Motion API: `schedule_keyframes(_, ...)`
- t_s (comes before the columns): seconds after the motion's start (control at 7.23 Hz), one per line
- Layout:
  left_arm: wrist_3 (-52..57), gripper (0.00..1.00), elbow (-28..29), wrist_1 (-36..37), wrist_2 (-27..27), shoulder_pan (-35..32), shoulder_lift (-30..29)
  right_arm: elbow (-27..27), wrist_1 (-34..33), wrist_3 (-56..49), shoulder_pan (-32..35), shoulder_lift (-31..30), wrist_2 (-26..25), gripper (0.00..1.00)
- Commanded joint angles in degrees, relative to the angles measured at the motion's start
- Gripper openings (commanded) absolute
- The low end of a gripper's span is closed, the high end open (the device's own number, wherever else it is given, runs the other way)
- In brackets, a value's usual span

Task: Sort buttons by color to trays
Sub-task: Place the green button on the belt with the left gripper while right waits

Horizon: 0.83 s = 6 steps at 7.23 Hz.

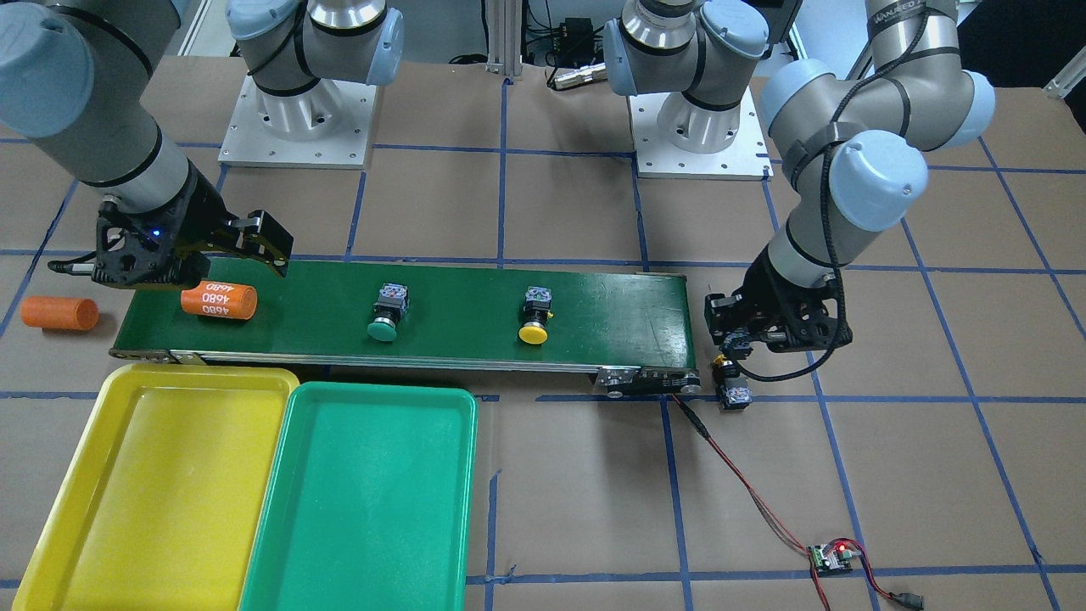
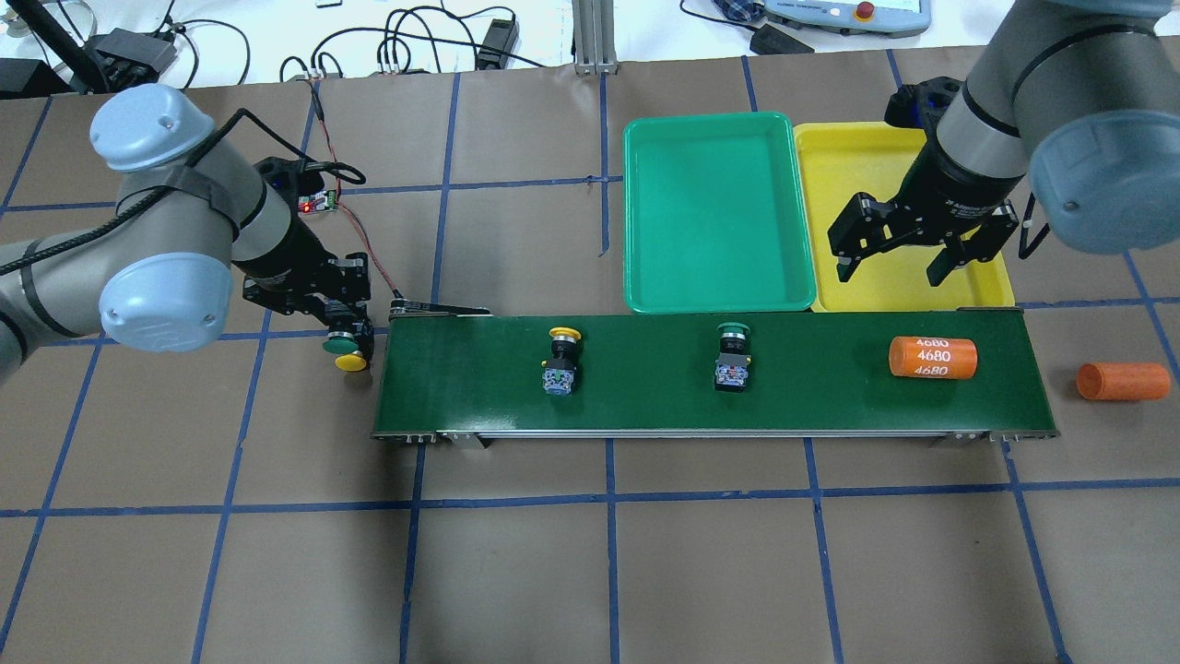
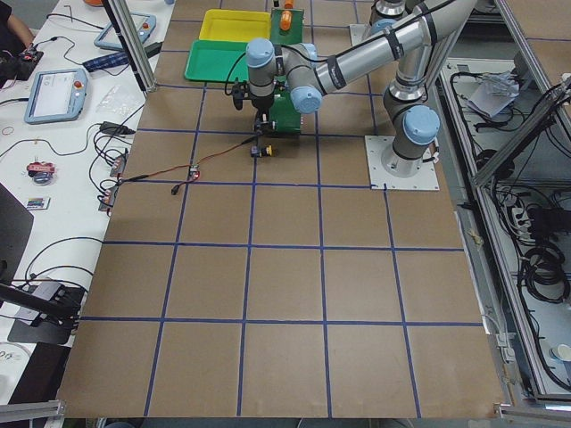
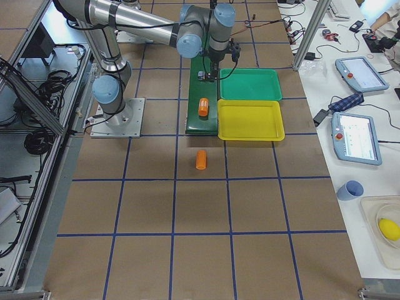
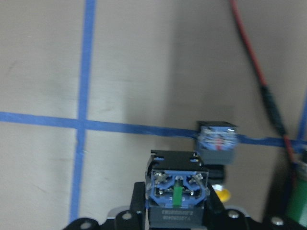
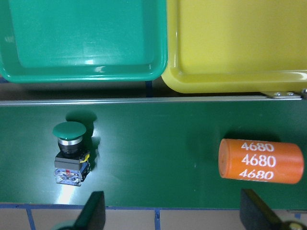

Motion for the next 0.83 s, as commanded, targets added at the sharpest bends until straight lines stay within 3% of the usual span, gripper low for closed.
schedule_keyframes(0.0,-0.63,0.00,-1.45,-0.25,-0.14,-4.71,0.23,3.31,-1.59,-3.40,0.81,0.50,0.41,1.00)
schedule_keyframes(0.28,-0.10,0.00,-3.48,0.63,-0.58,-4.89,-0.57,3.94,-4.15,-2.64,1.07,2.69,1.97,1.00)
schedule_keyframes(0.55,-0.01,0.00,-3.49,0.72,-0.76,-4.89,-1.27,3.85,-4.50,-1.59,1.07,5.06,7.50,1.00)
schedule_keyframes(0.69,-0.10,0.54,-3.49,0.63,-0.85,-4.98,-1.36,3.85,-4.59,-1.58,1.07,6.21,7.52,1.00)
